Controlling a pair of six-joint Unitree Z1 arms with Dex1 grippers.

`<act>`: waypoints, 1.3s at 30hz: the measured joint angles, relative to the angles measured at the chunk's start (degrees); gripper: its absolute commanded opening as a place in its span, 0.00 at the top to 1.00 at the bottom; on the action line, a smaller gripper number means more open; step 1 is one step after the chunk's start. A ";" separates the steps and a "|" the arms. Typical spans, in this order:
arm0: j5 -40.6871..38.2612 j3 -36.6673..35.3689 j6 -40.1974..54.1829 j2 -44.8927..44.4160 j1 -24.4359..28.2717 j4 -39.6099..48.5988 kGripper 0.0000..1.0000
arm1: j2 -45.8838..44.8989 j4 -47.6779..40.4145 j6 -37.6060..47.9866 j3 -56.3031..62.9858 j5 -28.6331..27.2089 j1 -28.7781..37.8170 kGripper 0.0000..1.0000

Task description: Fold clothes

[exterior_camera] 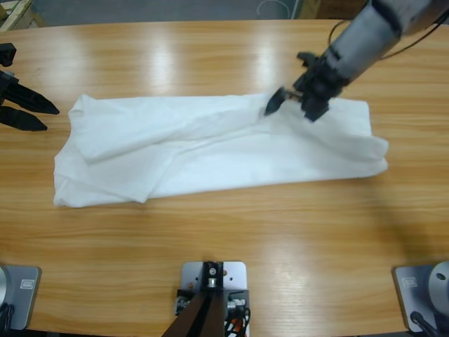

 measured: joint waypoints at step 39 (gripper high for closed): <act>3.11 17.81 -21.24 4.65 -3.76 -24.99 0.42 | -18.95 -7.00 6.21 20.69 -0.96 3.61 0.00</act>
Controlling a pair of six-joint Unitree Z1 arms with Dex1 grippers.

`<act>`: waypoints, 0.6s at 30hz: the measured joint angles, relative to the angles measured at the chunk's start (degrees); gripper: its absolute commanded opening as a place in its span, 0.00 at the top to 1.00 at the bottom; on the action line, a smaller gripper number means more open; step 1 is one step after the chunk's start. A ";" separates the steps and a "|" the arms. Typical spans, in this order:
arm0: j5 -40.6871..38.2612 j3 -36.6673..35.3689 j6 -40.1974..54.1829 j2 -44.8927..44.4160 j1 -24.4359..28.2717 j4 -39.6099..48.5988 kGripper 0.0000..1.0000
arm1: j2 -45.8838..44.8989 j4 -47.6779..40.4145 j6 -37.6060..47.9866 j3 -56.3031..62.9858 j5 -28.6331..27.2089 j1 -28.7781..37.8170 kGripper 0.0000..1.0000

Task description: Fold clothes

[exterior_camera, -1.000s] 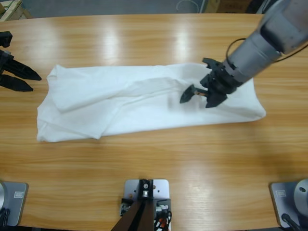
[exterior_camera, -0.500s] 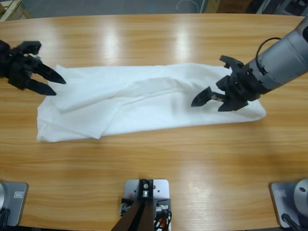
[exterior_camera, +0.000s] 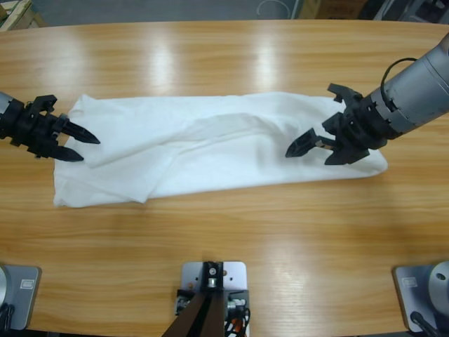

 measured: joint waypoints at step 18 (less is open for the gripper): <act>2.02 1.51 -0.32 -2.06 -0.04 -1.19 0.42 | 0.00 0.00 -0.05 1.56 0.00 0.00 0.00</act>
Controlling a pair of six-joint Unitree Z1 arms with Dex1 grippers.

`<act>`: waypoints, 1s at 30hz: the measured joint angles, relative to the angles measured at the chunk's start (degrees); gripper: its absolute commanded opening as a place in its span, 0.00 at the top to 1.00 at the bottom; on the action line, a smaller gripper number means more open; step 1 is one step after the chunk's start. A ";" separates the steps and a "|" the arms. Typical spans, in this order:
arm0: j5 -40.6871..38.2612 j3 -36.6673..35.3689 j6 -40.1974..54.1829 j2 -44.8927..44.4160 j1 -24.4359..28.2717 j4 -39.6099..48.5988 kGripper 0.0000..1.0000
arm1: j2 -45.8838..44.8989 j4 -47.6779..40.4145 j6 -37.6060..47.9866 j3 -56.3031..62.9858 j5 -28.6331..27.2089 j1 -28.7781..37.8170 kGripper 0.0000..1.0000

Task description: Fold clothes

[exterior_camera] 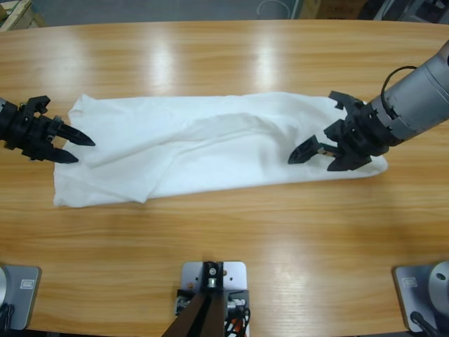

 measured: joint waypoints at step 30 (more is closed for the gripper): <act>0.00 0.00 -0.09 4.87 -2.55 -4.80 1.00 | -1.59 0.00 0.00 0.44 -0.50 -0.03 0.44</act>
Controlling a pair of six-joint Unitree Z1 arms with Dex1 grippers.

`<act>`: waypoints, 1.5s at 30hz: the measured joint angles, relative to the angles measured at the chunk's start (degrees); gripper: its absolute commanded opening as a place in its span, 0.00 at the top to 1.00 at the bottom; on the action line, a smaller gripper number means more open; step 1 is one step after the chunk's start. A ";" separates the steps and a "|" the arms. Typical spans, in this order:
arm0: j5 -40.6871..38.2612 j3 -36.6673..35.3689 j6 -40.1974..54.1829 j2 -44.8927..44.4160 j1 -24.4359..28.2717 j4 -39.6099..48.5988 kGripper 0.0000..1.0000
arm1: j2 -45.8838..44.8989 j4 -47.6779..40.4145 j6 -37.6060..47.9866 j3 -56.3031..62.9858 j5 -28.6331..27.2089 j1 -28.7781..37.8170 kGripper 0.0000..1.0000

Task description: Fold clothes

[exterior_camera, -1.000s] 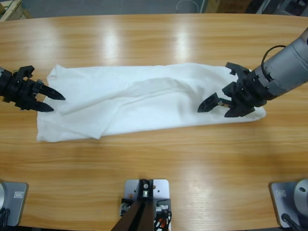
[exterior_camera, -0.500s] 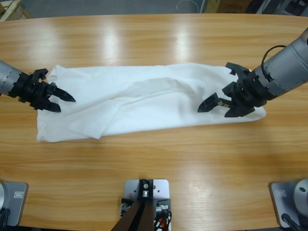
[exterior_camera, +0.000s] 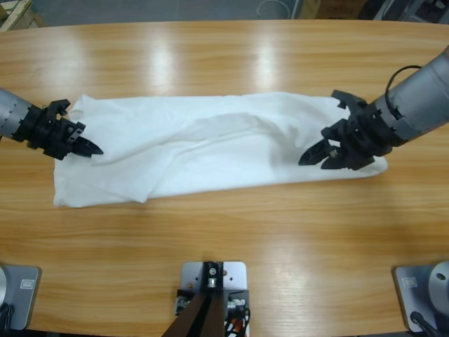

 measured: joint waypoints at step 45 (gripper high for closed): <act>0.04 0.00 1.45 -7.98 7.32 0.35 1.00 | 10.15 2.35 -16.83 -6.77 3.16 -32.15 0.38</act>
